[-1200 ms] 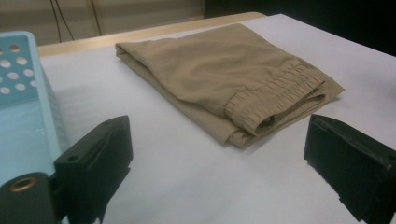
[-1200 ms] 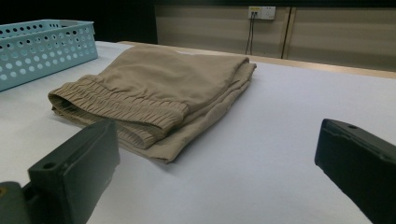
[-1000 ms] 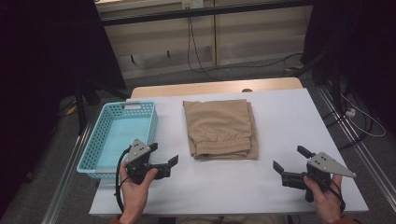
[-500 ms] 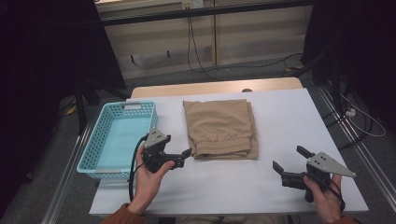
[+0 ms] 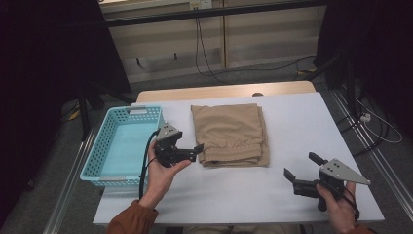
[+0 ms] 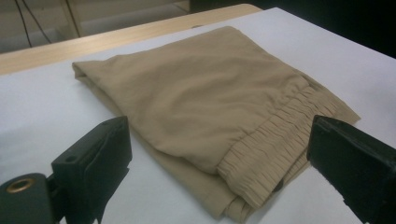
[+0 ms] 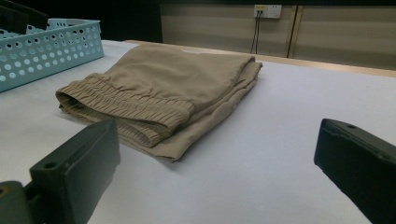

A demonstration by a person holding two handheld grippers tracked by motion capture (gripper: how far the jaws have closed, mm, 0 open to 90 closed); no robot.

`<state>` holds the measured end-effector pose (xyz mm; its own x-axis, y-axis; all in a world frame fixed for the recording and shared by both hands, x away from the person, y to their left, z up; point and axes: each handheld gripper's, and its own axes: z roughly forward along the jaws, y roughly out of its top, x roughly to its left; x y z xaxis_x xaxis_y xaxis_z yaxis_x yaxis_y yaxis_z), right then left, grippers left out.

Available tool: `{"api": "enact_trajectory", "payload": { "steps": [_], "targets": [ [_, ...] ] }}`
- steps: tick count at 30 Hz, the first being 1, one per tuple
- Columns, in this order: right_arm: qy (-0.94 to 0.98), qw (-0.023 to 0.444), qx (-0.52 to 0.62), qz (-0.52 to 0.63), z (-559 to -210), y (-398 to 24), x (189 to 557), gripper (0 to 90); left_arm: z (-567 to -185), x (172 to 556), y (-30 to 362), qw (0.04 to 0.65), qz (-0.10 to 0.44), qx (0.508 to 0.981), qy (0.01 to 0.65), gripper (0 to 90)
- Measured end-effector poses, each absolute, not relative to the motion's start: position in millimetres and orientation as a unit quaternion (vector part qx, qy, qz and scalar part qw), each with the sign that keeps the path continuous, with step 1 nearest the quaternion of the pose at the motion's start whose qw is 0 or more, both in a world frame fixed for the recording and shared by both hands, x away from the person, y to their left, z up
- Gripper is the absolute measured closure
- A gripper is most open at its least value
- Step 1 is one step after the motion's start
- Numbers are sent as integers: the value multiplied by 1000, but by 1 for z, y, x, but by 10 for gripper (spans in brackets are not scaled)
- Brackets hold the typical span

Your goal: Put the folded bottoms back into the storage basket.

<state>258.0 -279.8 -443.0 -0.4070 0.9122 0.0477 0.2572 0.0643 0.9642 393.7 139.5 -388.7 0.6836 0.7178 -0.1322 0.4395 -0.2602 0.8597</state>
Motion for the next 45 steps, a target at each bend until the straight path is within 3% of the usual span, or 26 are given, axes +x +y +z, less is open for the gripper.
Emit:
{"api": "enact_trajectory", "payload": {
  "steps": [11,21,24,33,45],
  "targets": [
    [659,314,443,520,-443,-280,258,5,-400,417,130,466,165,780,383,100],
    [659,312,444,521,-443,-280,258,6,-395,439,124,468,153,773,401,66],
    [659,312,443,521,-443,-280,258,6,-398,448,124,459,138,776,409,138],
    [662,309,442,521,-444,-280,258,6,-406,468,121,457,143,764,432,101],
    [662,308,443,521,-444,-280,259,7,-419,486,121,441,147,760,454,161]
  ]
}}
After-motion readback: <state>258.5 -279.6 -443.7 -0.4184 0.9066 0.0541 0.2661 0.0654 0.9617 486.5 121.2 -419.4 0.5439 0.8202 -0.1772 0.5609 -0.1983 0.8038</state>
